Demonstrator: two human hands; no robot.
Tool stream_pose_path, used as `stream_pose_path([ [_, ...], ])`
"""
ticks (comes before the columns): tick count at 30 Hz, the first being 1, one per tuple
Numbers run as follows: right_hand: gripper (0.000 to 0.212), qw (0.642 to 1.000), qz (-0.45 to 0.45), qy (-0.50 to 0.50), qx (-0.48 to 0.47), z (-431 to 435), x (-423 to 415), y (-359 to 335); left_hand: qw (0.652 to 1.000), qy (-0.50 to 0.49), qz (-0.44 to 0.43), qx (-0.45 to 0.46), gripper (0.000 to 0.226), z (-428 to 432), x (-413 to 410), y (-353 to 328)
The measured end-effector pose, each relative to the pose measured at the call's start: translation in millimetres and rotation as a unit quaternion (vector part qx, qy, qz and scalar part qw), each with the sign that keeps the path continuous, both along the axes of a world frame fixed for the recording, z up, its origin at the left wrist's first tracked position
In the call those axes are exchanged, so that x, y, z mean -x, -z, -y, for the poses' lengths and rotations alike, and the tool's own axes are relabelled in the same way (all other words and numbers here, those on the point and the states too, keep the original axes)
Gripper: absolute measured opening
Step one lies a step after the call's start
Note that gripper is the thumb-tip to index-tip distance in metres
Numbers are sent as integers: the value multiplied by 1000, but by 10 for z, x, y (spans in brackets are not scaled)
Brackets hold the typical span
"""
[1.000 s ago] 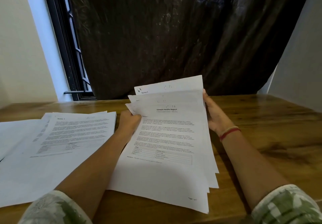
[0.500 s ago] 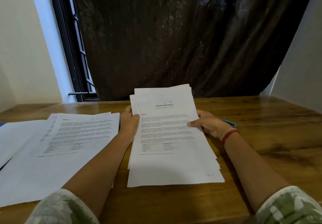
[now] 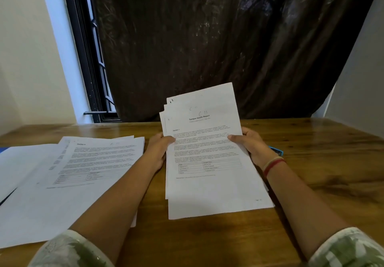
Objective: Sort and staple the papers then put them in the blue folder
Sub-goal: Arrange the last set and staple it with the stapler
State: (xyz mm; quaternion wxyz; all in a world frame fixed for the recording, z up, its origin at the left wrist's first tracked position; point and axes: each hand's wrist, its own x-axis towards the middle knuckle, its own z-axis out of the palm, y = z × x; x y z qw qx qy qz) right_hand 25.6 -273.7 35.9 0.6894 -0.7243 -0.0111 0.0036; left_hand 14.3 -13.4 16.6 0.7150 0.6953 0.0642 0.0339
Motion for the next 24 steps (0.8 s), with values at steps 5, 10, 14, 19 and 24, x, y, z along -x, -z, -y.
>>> stream_pose_path([
  [5,20,987,-38,-103,119,28,-3,-27,992,-9,-116,-39,15,72,66,-154],
  [10,37,982,93,-57,153,-97,135,-199,991,-120,53,-41,12,270,200,-450],
  [14,30,945,311,70,68,-288,362,-466,906,-173,364,-127,17,373,490,-750],
  [19,30,899,431,80,20,-430,584,-588,863,-180,459,-113,21,446,604,-891],
  [24,48,923,377,69,41,-468,518,-456,900,-184,375,-126,30,395,462,-694],
])
